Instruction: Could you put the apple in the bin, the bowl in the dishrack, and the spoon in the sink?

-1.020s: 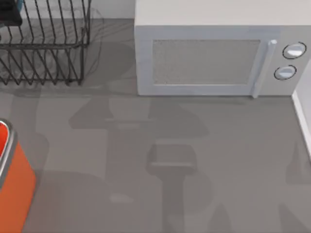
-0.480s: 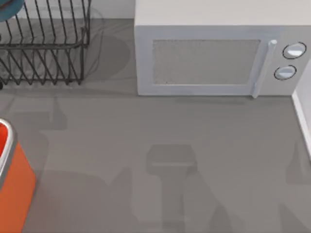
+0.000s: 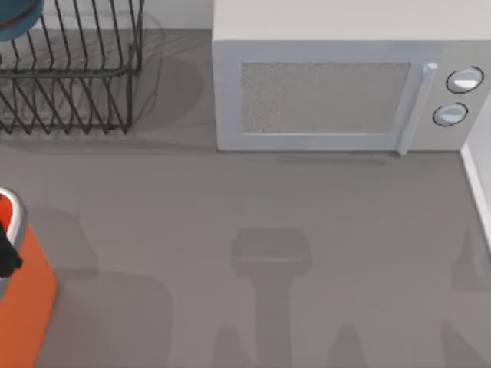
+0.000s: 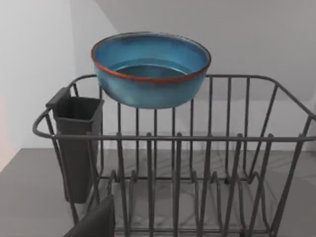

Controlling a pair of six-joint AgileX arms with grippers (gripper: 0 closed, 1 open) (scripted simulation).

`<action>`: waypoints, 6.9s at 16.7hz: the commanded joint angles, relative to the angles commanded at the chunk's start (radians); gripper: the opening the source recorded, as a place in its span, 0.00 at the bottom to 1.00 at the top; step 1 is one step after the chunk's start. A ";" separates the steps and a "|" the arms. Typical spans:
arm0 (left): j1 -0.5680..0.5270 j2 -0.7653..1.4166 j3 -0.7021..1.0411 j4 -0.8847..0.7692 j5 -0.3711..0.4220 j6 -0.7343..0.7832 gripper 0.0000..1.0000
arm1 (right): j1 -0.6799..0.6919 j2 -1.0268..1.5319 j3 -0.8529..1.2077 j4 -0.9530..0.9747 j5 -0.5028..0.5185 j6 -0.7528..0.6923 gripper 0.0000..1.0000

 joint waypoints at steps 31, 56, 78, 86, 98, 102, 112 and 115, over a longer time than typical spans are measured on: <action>-0.005 -0.095 -0.064 -0.058 -0.007 -0.001 1.00 | -0.129 1.134 0.713 -0.908 -0.005 -1.784 1.00; -0.005 -0.095 -0.064 -0.058 -0.007 -0.001 1.00 | -0.145 1.559 0.583 -0.593 -0.006 -2.099 1.00; -0.005 -0.095 -0.064 -0.058 -0.007 -0.001 1.00 | -0.145 1.564 0.577 -0.583 -0.006 -2.098 0.00; -0.005 -0.095 -0.064 -0.058 -0.007 -0.001 1.00 | -0.135 1.477 0.652 -0.723 0.028 -2.062 0.00; -0.005 -0.095 -0.064 -0.058 -0.007 -0.001 1.00 | -0.140 1.316 0.910 -1.149 0.028 -2.061 0.00; -0.005 -0.095 -0.064 -0.058 -0.007 -0.001 1.00 | -0.139 1.331 0.918 -1.152 0.029 -2.062 0.00; -0.005 -0.095 -0.064 -0.058 -0.007 -0.001 1.00 | -0.140 1.863 1.594 -1.357 0.035 -2.108 0.00; -0.005 -0.095 -0.064 -0.058 -0.007 -0.001 1.00 | -0.141 2.084 1.935 -1.442 0.036 -2.108 0.00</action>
